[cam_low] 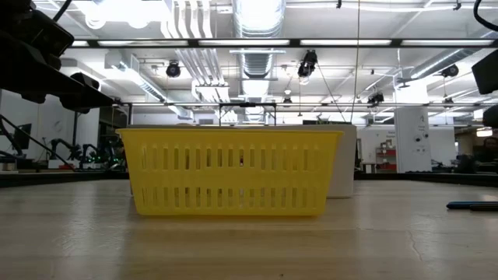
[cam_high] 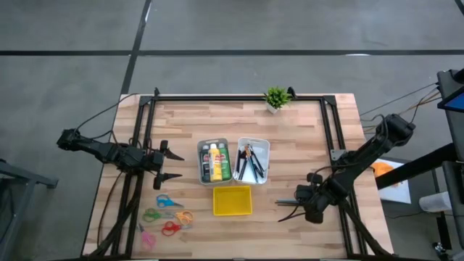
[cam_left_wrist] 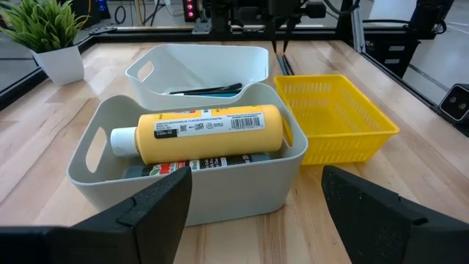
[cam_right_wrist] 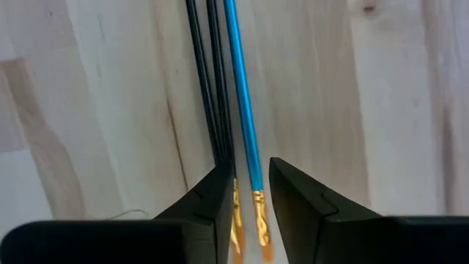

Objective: Pick & Place Paint Supplies
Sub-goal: Put the gold paint brush into the white bin

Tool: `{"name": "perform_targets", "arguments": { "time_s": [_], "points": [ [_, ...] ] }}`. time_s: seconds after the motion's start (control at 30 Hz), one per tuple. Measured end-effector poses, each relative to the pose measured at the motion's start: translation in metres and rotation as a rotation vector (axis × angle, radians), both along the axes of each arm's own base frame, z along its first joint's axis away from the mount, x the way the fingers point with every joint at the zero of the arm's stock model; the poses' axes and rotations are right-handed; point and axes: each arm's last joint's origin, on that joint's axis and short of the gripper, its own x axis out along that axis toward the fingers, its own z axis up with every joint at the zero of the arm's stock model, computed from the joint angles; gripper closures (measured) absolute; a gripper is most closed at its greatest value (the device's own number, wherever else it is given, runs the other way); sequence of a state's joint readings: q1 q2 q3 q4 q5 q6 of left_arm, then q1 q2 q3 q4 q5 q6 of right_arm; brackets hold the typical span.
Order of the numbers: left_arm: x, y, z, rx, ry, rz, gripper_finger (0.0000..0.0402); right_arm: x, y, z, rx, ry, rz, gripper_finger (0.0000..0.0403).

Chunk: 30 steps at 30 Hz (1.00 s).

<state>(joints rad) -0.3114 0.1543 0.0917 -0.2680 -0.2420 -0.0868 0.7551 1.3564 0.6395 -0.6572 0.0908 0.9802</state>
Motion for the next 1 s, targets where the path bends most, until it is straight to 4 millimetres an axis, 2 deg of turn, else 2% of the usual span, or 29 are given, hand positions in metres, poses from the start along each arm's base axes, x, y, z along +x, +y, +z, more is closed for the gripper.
{"name": "perform_targets", "arguments": {
  "time_s": [1.0],
  "points": [
    [0.0,0.0,0.0,0.0,0.0,0.0,0.0096,-0.011,-0.01,-0.02,0.003,0.015,-0.04,0.0314]
  ]
}}
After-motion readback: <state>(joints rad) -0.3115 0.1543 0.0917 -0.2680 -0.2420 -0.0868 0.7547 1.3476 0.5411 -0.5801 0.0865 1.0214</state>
